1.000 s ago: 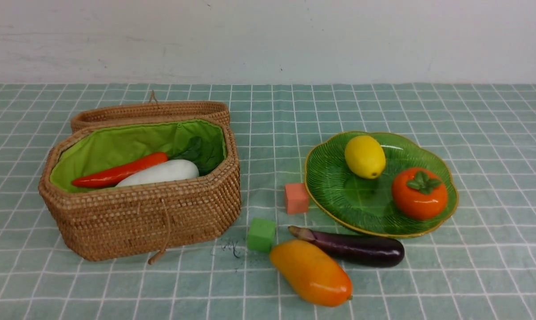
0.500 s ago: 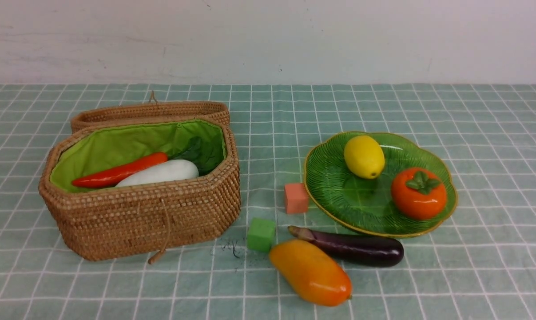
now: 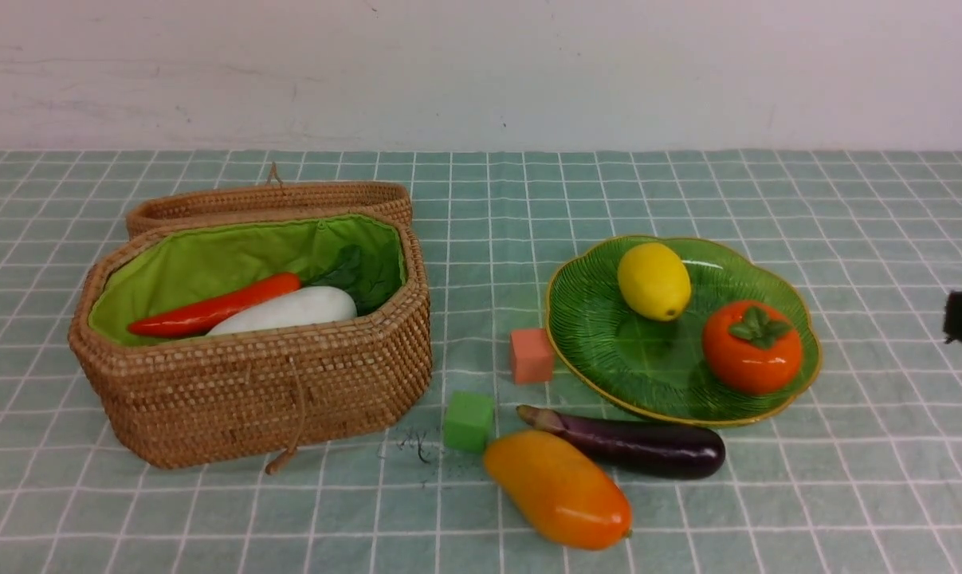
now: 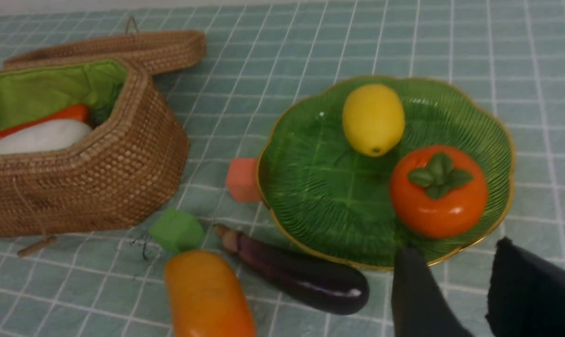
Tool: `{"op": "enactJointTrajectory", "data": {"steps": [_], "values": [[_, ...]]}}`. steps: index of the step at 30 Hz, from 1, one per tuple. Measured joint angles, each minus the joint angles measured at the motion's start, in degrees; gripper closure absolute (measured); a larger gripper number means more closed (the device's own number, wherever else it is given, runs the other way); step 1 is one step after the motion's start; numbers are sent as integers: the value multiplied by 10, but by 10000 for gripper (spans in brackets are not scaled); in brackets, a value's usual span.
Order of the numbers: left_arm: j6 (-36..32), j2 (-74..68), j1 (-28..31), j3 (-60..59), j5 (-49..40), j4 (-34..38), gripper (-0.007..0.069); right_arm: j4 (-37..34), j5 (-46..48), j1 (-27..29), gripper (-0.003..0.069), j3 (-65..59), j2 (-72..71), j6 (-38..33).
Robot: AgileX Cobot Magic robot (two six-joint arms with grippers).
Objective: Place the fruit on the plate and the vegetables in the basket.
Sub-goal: Use the right arm to grab a mango and put it into the right plate
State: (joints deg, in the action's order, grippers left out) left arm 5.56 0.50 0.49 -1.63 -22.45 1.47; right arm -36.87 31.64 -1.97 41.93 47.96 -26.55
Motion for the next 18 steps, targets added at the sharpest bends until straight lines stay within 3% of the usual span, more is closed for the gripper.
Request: {"op": "enactJointTrajectory", "data": {"steps": [11,16,18], "values": [[0,0,0,0,0,0,578,-32,50,-95,411,5,117,-65],[0,0,0,0,0,0,578,-12,76,-154,340,41,171,-72],[0,0,0,0,0,0,578,6,96,-171,263,68,201,-59]]}}
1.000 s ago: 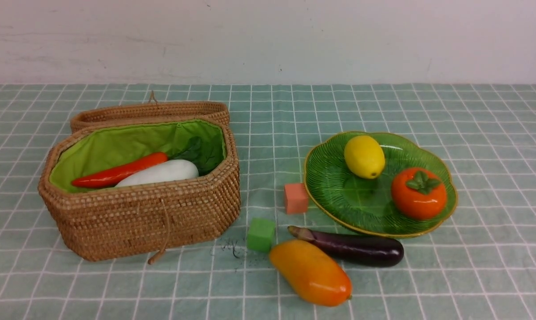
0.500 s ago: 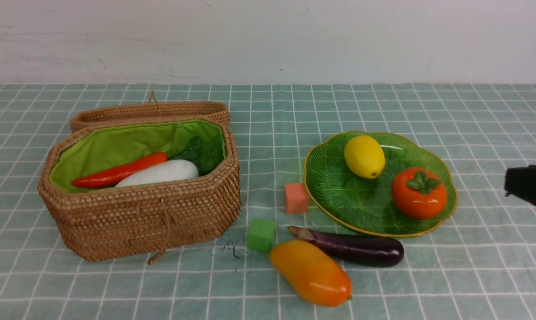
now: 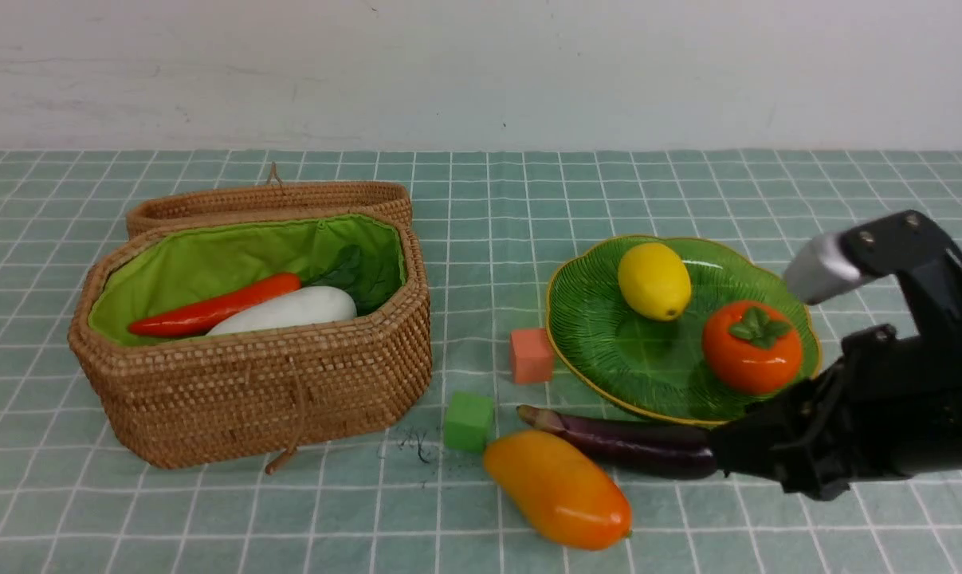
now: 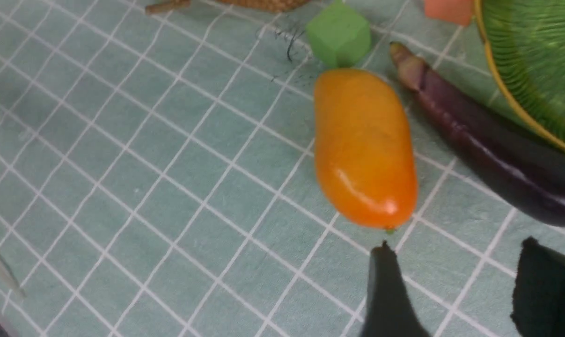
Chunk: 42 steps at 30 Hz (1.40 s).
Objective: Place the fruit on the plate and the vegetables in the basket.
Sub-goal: Use the right arm to grab a mango and put it into the right plate
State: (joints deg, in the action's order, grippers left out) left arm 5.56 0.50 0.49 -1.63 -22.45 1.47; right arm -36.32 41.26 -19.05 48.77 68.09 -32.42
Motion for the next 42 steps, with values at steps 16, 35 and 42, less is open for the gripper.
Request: {"op": "enactJointTrajectory", "data": {"steps": [16,35,42], "values": [[0,0,0,0,0,0,578,113,102,-129,-12,219,240,104],[0,0,0,0,0,0,568,207,97,-146,33,265,428,169],[0,0,0,0,0,0,564,193,93,-146,131,265,437,169]]}}
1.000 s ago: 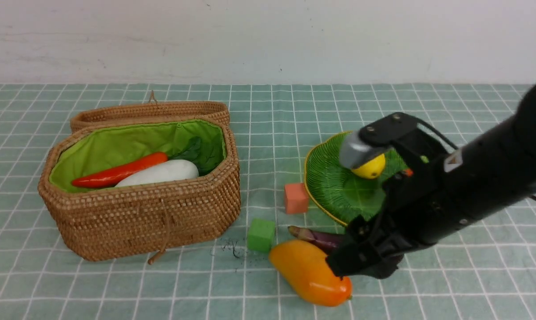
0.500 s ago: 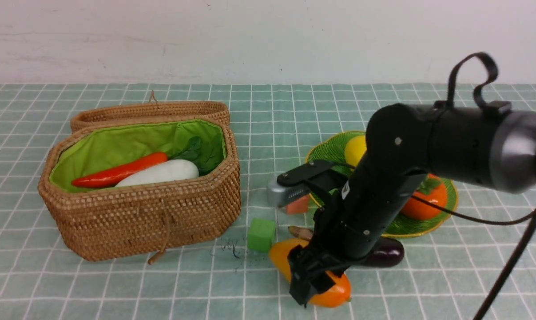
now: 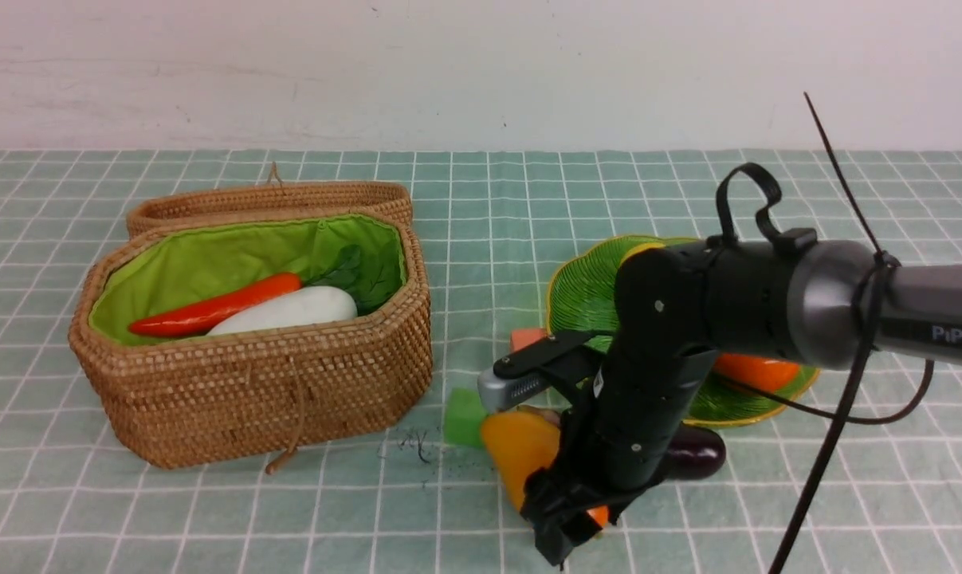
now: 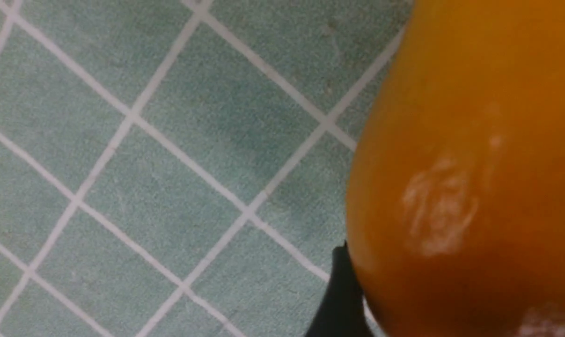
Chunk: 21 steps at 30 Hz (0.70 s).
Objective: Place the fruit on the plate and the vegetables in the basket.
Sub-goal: Use the right arm to grab a mango and put it into the right plate
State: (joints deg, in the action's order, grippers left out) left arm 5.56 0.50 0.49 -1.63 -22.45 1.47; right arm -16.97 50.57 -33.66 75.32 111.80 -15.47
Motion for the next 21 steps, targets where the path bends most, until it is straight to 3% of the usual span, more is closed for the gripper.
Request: {"op": "enactJointTrajectory", "data": {"steps": [5,6,7,8,10,12,17,21], "values": [[0,0,0,0,0,0,564,-2,1,0,264,0,-2,0],[0,0,0,0,0,0,560,-2,4,0,357,0,-6,0],[0,0,0,0,0,0,559,-2,4,0,357,0,-6,0],[0,0,0,0,0,0,556,-2,7,0,457,0,-10,0],[0,0,0,0,0,0,554,-2,13,0,589,0,-15,3],[0,0,0,0,0,0,553,-2,21,0,659,0,-17,16],[0,0,0,0,0,0,549,-1,38,0,652,0,-18,30],[0,0,0,0,0,0,545,-3,42,0,539,0,-28,33]]}}
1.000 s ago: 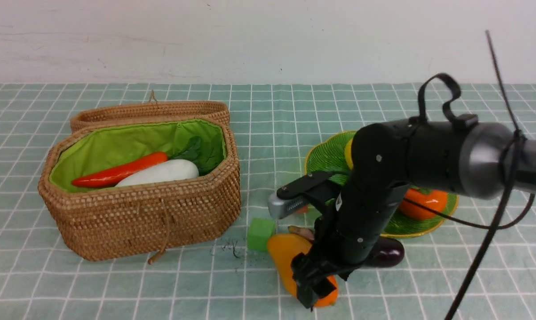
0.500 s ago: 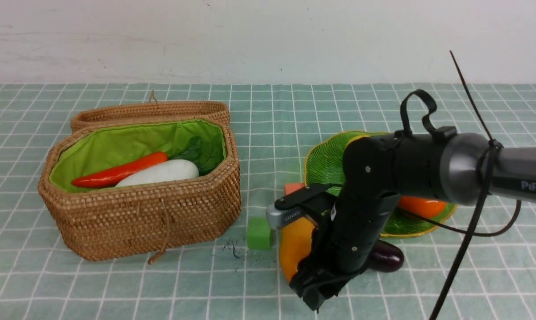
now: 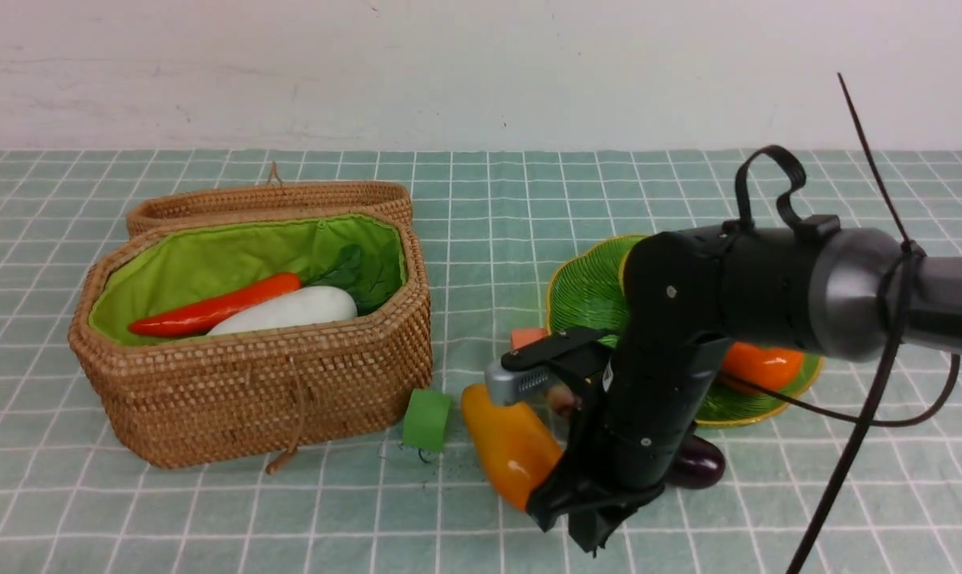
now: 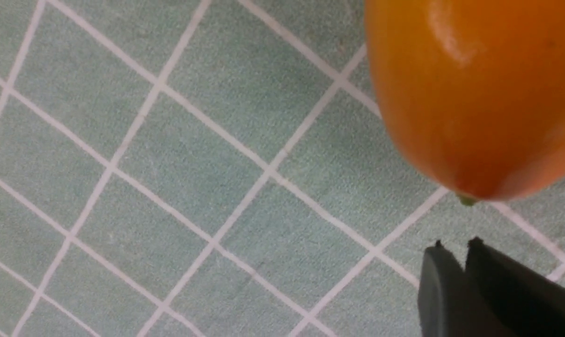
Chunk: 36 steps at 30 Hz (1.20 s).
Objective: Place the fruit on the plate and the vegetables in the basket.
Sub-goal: Use the right arm to grab a mango and put it into the right plate
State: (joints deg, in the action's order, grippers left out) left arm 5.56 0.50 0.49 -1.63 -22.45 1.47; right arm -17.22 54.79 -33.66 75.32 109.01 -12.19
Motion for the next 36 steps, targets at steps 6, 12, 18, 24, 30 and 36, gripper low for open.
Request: {"op": "enactJointTrajectory", "data": {"steps": [6,12,18,24,30,36], "values": [[0,0,0,0,0,0,540,0,3,0,267,13,-39,2],[0,0,0,0,0,0,533,0,-34,0,-13,95,-67,2],[0,0,0,0,0,0,532,2,-68,0,-9,118,-40,2],[0,0,0,0,0,0,524,4,-53,0,-7,118,29,2],[0,0,0,0,0,0,519,5,-54,0,45,118,84,-9],[0,0,0,0,0,0,512,4,-48,0,93,118,79,-21]]}}
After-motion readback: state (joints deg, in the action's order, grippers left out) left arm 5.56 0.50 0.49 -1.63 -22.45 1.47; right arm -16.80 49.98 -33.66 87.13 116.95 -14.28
